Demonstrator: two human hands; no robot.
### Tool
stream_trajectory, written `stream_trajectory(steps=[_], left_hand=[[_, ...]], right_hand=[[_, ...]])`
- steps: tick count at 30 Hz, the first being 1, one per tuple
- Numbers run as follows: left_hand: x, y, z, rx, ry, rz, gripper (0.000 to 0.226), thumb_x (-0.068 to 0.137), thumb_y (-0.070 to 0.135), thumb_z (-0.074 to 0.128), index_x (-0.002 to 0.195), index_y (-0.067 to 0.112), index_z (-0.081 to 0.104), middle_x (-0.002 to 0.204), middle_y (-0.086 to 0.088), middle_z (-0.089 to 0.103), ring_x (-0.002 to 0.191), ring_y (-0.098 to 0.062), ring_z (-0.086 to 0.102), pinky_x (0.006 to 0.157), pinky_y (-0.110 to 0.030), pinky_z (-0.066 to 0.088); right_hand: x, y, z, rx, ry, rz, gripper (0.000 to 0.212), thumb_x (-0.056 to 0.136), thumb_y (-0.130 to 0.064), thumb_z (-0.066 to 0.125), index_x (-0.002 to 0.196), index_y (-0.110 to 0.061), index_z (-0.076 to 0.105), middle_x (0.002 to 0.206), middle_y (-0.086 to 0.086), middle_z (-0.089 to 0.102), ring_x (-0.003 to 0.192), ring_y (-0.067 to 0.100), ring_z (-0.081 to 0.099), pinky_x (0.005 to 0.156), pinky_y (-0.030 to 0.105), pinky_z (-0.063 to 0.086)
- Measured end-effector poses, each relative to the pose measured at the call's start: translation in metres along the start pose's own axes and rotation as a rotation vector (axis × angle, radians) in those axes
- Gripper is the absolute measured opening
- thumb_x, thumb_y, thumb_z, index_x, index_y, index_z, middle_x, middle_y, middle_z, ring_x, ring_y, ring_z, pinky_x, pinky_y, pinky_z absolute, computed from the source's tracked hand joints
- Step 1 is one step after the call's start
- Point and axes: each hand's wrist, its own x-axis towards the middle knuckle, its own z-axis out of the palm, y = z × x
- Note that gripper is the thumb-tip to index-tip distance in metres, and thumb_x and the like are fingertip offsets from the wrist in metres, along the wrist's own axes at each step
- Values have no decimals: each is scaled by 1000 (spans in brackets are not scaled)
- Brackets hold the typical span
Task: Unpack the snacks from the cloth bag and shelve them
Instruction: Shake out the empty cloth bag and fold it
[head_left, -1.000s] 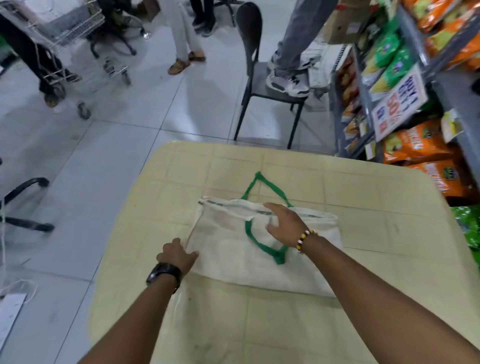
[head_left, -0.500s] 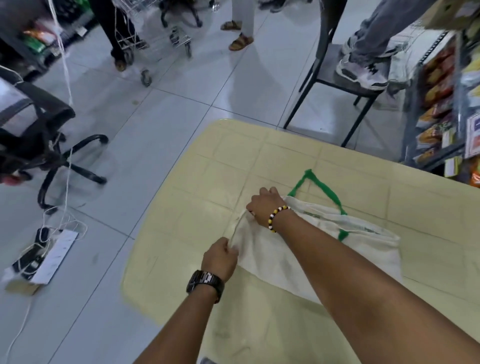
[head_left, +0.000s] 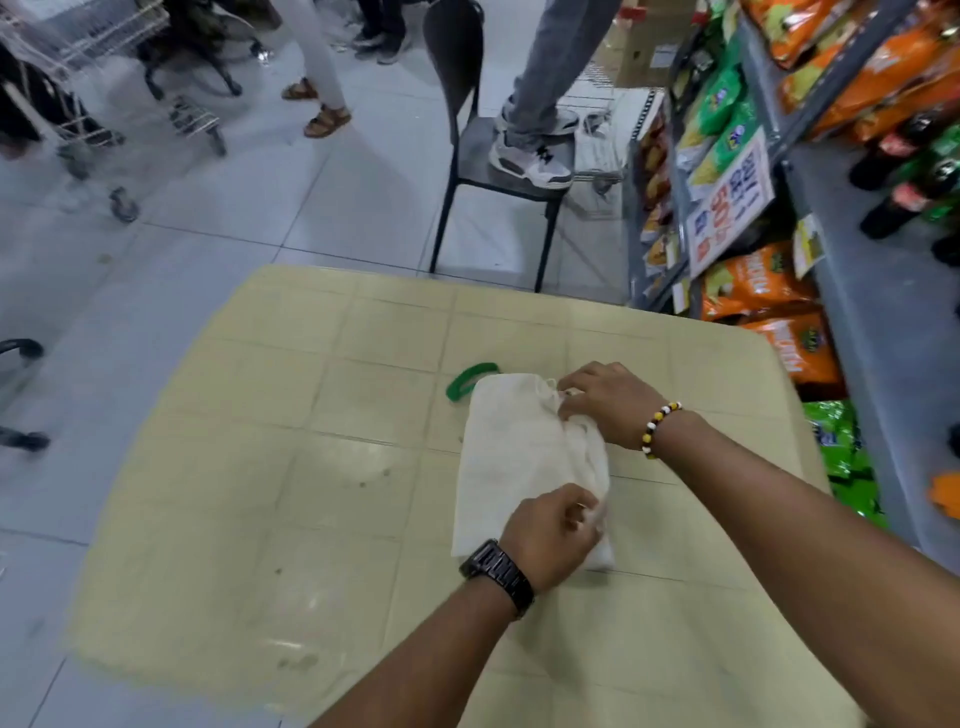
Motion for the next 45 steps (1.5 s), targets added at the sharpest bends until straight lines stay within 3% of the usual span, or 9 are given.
stream_trajectory(steps=[4,9,16,20,23,30,35,41,45], left_hand=[[7,4,35,-2,-209,7,47,88,41,66,134,34,55,126,9,67,114,-8,61,99,-27,49],[21,-37,16,393,2,-12,47,92,34,59,138,30,52,143,3,52,128,-20,50,107,-33,42],[17,-105,-2,1011,-256,-94,63,90,20,61,142,34,28,157,-4,20,133,-35,34,93,-47,49],[18,-115,-1,997,-234,-57,65,85,3,56,141,27,36,154,-5,27,132,-35,35,85,-41,53],[22,-122,-3,933,-135,-6,62,87,2,51,145,23,41,160,-11,27,143,-39,30,99,-44,49],[90,-135,-55,951,-33,-92,76,93,-5,27,159,27,7,167,-7,-9,154,-30,-3,124,-40,12],[142,-141,-110,983,28,-161,75,94,0,22,157,35,4,167,-1,-9,154,-26,-3,124,-44,10],[165,-138,-134,1011,9,-140,85,88,-7,29,157,34,4,168,0,-4,154,-28,2,121,-41,25],[164,-132,-132,958,-32,-181,67,102,31,39,157,34,1,168,-3,-1,154,-30,4,121,-45,23]], right_hand=[[-54,31,30,-51,-239,227,61,86,-10,55,141,-35,47,156,1,32,139,29,33,109,44,32],[-80,11,83,393,-88,406,59,82,-11,55,138,-26,50,143,2,48,124,29,47,102,39,43],[-106,-75,176,413,-175,352,89,60,-61,69,140,-31,46,153,5,40,139,31,39,110,48,37],[-106,-98,191,373,-125,414,72,57,-54,80,124,-37,60,137,4,60,121,31,60,92,45,52],[-98,-101,191,337,-27,428,58,67,-35,80,123,-35,62,136,5,60,119,31,61,90,44,53],[2,-53,173,343,83,387,55,84,-24,65,138,-30,53,148,10,49,132,35,50,105,50,44],[81,-22,151,353,32,341,57,99,-23,42,152,-33,26,164,5,16,150,31,15,120,47,19],[111,-16,141,373,-4,365,61,98,-12,38,153,-35,22,165,4,11,151,29,9,122,45,12],[99,-21,128,361,-28,383,56,102,-24,36,154,-30,18,165,9,9,151,29,10,122,46,13]])
